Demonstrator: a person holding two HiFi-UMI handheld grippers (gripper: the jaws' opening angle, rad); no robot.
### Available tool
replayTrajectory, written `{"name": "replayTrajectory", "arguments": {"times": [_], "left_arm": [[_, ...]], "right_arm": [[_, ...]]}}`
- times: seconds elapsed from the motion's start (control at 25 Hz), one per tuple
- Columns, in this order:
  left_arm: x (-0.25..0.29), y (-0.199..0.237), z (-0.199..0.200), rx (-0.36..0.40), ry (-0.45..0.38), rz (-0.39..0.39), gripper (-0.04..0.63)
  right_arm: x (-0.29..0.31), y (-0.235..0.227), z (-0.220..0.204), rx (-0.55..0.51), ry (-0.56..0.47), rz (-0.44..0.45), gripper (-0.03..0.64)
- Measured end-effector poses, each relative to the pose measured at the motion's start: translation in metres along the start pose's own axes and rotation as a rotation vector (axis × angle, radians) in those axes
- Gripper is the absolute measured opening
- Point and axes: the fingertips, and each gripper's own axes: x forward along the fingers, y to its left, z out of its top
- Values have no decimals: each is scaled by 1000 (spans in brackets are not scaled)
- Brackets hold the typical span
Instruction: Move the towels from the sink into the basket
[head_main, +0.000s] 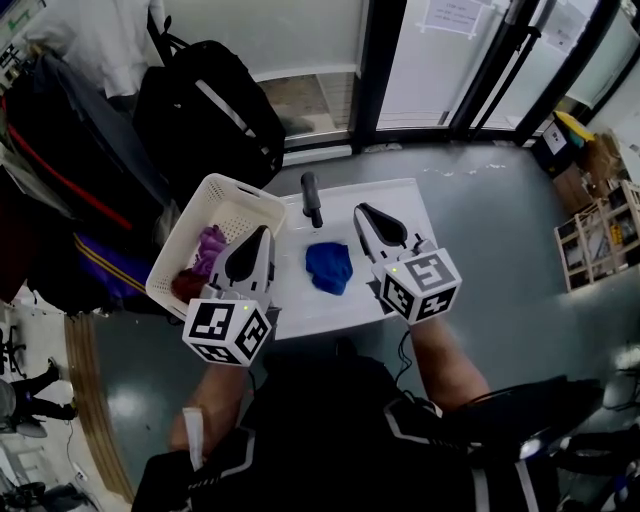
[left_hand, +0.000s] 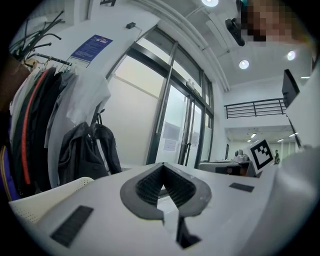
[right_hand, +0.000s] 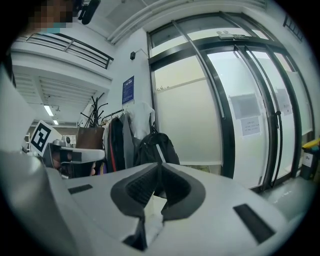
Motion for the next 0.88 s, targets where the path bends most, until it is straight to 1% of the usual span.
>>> {"name": "replayTrajectory", "arguments": {"times": [0.08, 0.2, 0.36, 0.48, 0.6, 0.72, 0.8, 0.88], "left_arm": [[3, -3, -8, 13, 29, 4, 5], [10, -4, -28, 25, 76, 17, 5], [20, -3, -60, 5, 143, 32, 5], [25, -3, -93, -14, 208, 35, 5], [30, 2, -126, -35, 269, 49, 5], [34, -5, -153, -68, 311, 21, 5], [37, -8, -173, -66, 348, 16, 5], [42, -8, -193, -63, 388, 30, 5]], "right_arm": [[3, -4, -9, 9, 25, 2, 34], [13, -7, -29, 11, 76, 19, 77], [29, -18, -72, 8, 178, 30, 105], [36, -26, -112, 23, 260, 40, 138], [47, -31, -146, 24, 326, 51, 156], [54, -34, -177, 20, 384, 70, 164], [58, -34, -198, 20, 425, 92, 179], [64, -34, -218, 17, 468, 110, 197]]}}
